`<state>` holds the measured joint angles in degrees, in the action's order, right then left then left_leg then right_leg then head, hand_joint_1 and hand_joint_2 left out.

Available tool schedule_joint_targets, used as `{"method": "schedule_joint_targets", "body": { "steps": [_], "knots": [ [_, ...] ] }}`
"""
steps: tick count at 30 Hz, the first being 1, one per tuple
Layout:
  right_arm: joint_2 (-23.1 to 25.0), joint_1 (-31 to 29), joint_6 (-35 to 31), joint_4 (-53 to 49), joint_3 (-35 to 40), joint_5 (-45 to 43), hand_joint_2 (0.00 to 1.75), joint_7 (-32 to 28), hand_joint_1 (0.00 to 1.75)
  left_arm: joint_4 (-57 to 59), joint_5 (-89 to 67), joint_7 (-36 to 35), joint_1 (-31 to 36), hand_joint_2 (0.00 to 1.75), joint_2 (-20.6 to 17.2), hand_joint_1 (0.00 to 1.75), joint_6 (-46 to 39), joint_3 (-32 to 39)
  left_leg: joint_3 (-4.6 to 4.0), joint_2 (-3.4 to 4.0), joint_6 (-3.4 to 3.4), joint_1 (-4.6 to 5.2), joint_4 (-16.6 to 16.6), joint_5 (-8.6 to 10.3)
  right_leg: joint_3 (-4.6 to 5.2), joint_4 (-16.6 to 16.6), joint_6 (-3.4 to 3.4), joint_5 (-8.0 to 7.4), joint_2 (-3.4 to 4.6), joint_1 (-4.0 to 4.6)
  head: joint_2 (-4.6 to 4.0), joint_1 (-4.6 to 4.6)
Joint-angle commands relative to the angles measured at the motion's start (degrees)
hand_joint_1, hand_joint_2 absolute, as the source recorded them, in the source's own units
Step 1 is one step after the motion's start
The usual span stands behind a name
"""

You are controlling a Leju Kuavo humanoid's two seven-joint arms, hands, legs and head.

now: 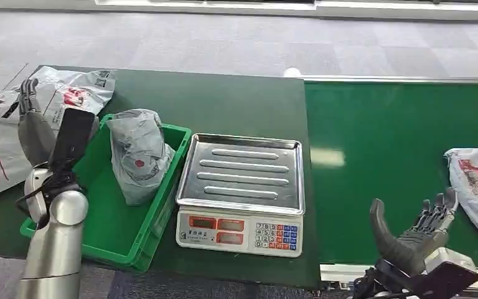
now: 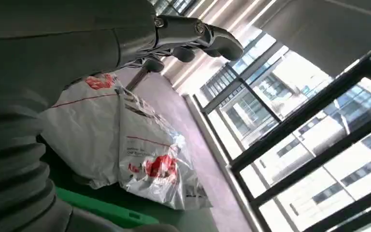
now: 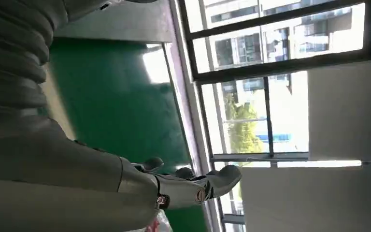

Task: Moved the parcel from conveyor to table for the left to box.

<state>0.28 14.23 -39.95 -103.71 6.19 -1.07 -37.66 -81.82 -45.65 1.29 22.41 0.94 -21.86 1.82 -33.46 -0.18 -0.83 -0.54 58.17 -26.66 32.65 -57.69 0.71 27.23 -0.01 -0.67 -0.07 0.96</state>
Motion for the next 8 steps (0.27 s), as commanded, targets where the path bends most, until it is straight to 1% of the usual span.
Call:
{"method": "schedule_joint_targets", "body": {
  "steps": [1,5,6,7,8],
  "knots": [
    [-2.62,1.82,-0.05,1.58,1.76,-0.45,1.75,-0.09,0.00,-3.46,1.25,0.91,-2.87,1.75,-0.47,0.00,-0.48,3.33,0.10,0.03,0.03,0.01,-0.09,-0.01,-0.10,0.09,-0.04,0.01,0.00,0.00,0.00,0.00],
    [-2.61,1.63,-0.05,1.69,1.76,-0.41,1.75,-0.01,0.00,-3.29,1.24,0.87,-2.66,1.75,-0.42,0.00,-0.42,3.25,0.08,0.05,0.05,0.00,-0.14,0.05,-0.09,0.14,-0.06,-0.04,0.00,0.02,0.00,0.02],
    [-3.28,2.00,-0.05,1.58,2.50,-0.30,1.75,0.88,0.00,-4.95,4.88,5.14,-3.43,1.75,0.02,0.00,-3.43,3.41,0.03,0.03,0.04,0.00,-0.08,0.03,-0.05,0.09,-0.05,-0.01,-0.03,0.01,0.00,0.02],
    [-4.66,2.90,-0.05,1.48,3.50,-0.30,1.75,2.08,0.00,-8.75,10.93,9.92,-6.30,1.75,0.24,0.00,-4.30,3.46,0.02,0.03,0.03,-0.01,-0.03,0.00,-0.04,0.04,-0.05,0.02,-0.02,0.01,0.00,0.02],
    [-8.16,4.43,-0.05,1.44,6.34,-0.28,1.75,3.93,0.00,-16.26,19.98,15.66,-12.15,1.75,0.18,0.00,-3.64,3.08,0.07,0.09,0.04,-0.02,-0.07,0.01,-0.07,0.09,-0.06,-0.02,0.04,0.03,0.00,0.02]
  ]
}}
